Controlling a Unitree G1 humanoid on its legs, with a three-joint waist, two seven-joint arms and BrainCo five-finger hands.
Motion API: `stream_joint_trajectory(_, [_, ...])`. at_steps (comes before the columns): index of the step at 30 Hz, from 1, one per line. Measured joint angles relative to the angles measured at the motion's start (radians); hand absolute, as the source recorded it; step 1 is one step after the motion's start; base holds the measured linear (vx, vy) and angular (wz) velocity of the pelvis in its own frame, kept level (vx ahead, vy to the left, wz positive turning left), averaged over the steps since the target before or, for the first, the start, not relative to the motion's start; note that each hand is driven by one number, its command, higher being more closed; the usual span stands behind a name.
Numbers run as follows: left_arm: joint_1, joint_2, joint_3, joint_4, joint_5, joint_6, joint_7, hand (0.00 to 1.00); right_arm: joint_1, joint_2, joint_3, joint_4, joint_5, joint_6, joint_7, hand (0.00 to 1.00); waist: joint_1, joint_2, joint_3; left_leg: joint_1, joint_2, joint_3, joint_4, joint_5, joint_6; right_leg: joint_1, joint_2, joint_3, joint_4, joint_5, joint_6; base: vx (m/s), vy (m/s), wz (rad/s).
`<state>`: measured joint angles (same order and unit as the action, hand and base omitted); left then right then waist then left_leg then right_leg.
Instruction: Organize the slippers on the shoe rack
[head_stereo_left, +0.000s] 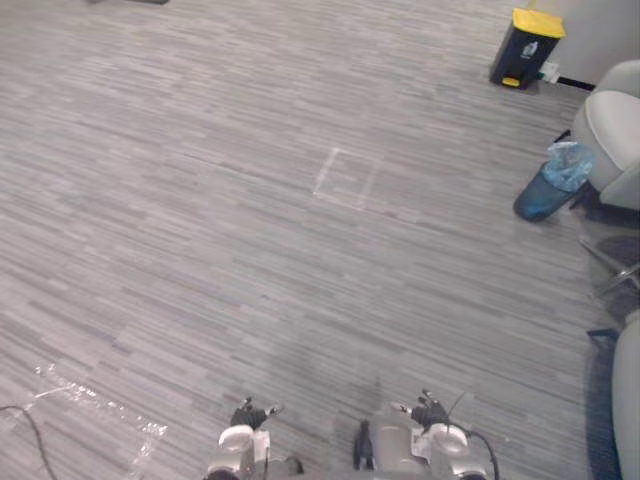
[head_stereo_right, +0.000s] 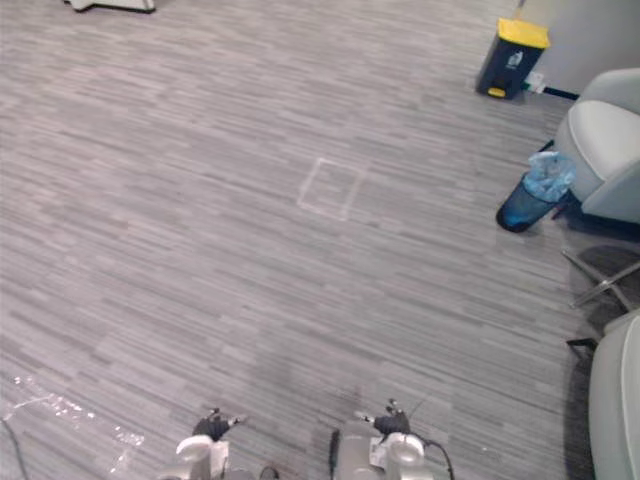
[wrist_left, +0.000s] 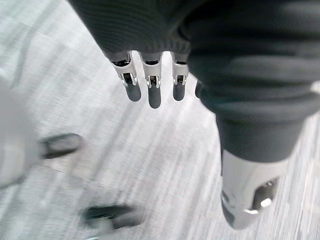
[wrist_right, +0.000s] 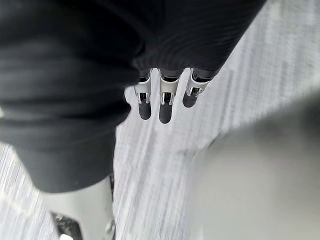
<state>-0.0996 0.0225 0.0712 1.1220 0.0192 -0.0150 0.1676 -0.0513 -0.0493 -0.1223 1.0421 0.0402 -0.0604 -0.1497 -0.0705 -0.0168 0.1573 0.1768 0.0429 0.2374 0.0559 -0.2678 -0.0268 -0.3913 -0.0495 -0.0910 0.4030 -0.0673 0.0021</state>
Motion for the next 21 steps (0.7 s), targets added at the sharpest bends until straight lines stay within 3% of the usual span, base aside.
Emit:
stream_joint_trajectory(2, [-0.009,-0.01,0.009,-0.001,0.007,0.0,-0.001,0.0,-0.001,0.0,-0.037,0.005,0.003,0.001,0.0,0.0,0.004,-0.007,0.008,0.006,-0.015,-0.026,0.04,0.027,-0.007,-0.025,-0.03,0.004,0.119,-0.064,-0.019,0.4,-0.157,0.11])
stream_joint_trajectory(3, [-0.012,-0.039,0.019,-0.006,0.019,0.002,-0.003,0.0,0.006,-0.014,-0.068,-0.008,0.002,0.001,-0.003,0.0,-0.013,-0.006,0.022,0.033,-0.03,-0.052,0.105,0.047,-0.014,-0.066,-0.049,-0.009,0.29,-0.129,-0.023,0.42,-0.261,0.29])
stream_joint_trajectory(5, [0.045,-0.053,0.043,-0.039,0.025,0.001,-0.003,0.0,0.046,-0.03,-0.036,-0.025,0.006,0.009,-0.002,0.0,-0.01,0.012,-0.016,-0.059,0.005,-0.074,0.4,0.03,-0.039,0.019,-0.044,-0.027,0.171,-0.167,-0.043,0.51,-0.335,0.41])
stream_joint_trajectory(6, [0.059,-0.075,0.076,-0.067,0.027,0.003,-0.007,0.0,0.068,-0.047,-0.026,-0.047,0.001,0.01,-0.001,0.0,0.002,0.06,-0.038,-0.197,0.098,-0.076,0.695,0.111,-0.088,0.077,0.002,-0.054,0.118,-0.191,-0.058,0.5,-0.248,0.22])
stream_joint_trajectory(7, [0.064,-0.075,0.105,-0.077,0.027,0.003,-0.008,0.0,0.068,-0.043,-0.017,-0.046,0.001,0.011,-0.002,0.0,0.015,0.068,-0.041,-0.255,0.145,-0.062,0.824,0.18,-0.099,0.113,0.025,-0.055,0.097,-0.207,-0.066,0.56,-0.197,-0.05])
stream_joint_trajectory(8, [0.078,-0.071,0.124,-0.103,0.026,0.002,-0.003,0.0,0.067,-0.027,0.01,-0.044,0.001,0.018,-0.003,0.0,0.026,0.067,-0.038,-0.324,0.197,-0.034,0.95,0.164,-0.078,0.176,0.047,-0.051,0.063,-0.228,-0.083,0.54,-0.184,-0.16])
stream_joint_trajectory(9, [0.09,-0.068,0.128,-0.114,0.025,0.002,0.003,0.0,0.067,-0.021,0.028,-0.044,0.001,0.021,-0.003,0.0,0.033,0.056,-0.032,-0.362,0.215,-0.012,0.981,0.142,-0.072,0.231,0.05,-0.046,0.031,-0.237,-0.09,0.64,-0.177,-0.26])
stream_joint_trajectory(12, [0.089,-0.063,0.121,-0.145,0.016,-0.001,0.004,0.0,0.059,-0.009,0.046,-0.043,0.003,0.022,-0.003,0.0,0.064,0.038,-0.026,-0.454,0.213,0.082,0.854,0.063,-0.055,0.391,0.048,-0.015,-0.106,-0.237,-0.084,0.5,-0.051,-0.32])
stream_joint_trajectory(13, [0.092,-0.064,0.111,-0.148,0.016,-0.002,0.004,0.0,0.061,-0.002,0.04,-0.042,0.004,0.022,-0.003,0.0,0.069,0.034,-0.026,-0.482,0.184,0.119,0.714,0.045,-0.046,0.455,0.04,-0.004,-0.165,-0.234,-0.078,0.58,0.023,-0.33])
stream_joint_trajectory(15, [0.089,-0.06,0.085,-0.148,0.016,-0.008,0.003,0.0,0.049,0.007,-0.004,-0.028,0.002,0.022,-0.002,0.0,0.074,0.033,-0.023,-0.513,0.093,0.078,0.399,0.085,-0.072,0.535,0.019,0.03,-0.247,-0.234,-0.071,0.65,0.102,-0.56])
stream_joint_trajectory(16, [0.081,-0.057,0.06,-0.148,0.016,-0.017,0.004,0.0,0.03,-0.002,-0.014,0.006,0.002,0.021,-0.002,0.0,0.084,0.055,-0.029,-0.573,0.063,0.005,0.257,0.155,-0.124,0.567,0.031,0.076,-0.298,-0.238,-0.055,0.69,0.221,-1.1])
stream_joint_trajectory(17, [0.079,-0.043,0.044,-0.138,0.018,-0.019,0.004,0.0,0.02,-0.013,-0.008,0.041,0.0,0.022,0.0,0.0,0.091,0.06,-0.029,-0.601,0.055,-0.035,0.247,0.257,-0.078,0.604,0.034,0.121,-0.327,-0.251,-0.025,0.6,0.228,-1.15])
stream_joint_trajectory(18, [0.078,-0.037,0.039,-0.127,0.018,-0.021,0.004,0.0,0.023,-0.01,-0.008,0.046,0.0,0.023,0.001,0.0,0.093,0.051,-0.032,-0.592,0.04,-0.047,0.249,0.3,-0.026,0.619,0.024,0.137,-0.325,-0.257,-0.015,0.65,0.219,-0.58])
stream_joint_trajectory(19, [0.066,-0.005,0.023,-0.098,0.019,-0.019,0.004,0.0,0.033,0.008,-0.01,0.048,-0.001,0.022,0.003,0.0,0.065,0.009,-0.048,-0.56,-0.004,-0.033,0.251,0.272,0.037,0.614,-0.038,0.149,-0.264,-0.253,0.008,0.72,0.211,-0.12])
stream_joint_trajectory(20, [0.066,-0.002,0.018,-0.086,0.019,-0.021,0.003,0.0,0.048,0.006,-0.015,0.06,-0.001,0.023,0.003,0.0,0.055,0.0,-0.051,-0.554,-0.007,-0.019,0.27,0.249,0.054,0.57,-0.044,0.181,-0.162,-0.233,0.042,0.84,0.254,-0.15])
stream_joint_trajectory(21, [0.067,0.002,0.018,-0.085,0.019,-0.019,0.003,0.0,0.048,0.008,-0.027,0.078,-0.002,0.026,0.006,0.0,0.06,-0.013,-0.049,-0.513,-0.011,0.011,0.263,0.232,0.067,0.489,-0.036,0.22,0.025,-0.176,0.126,0.68,0.217,-0.33])
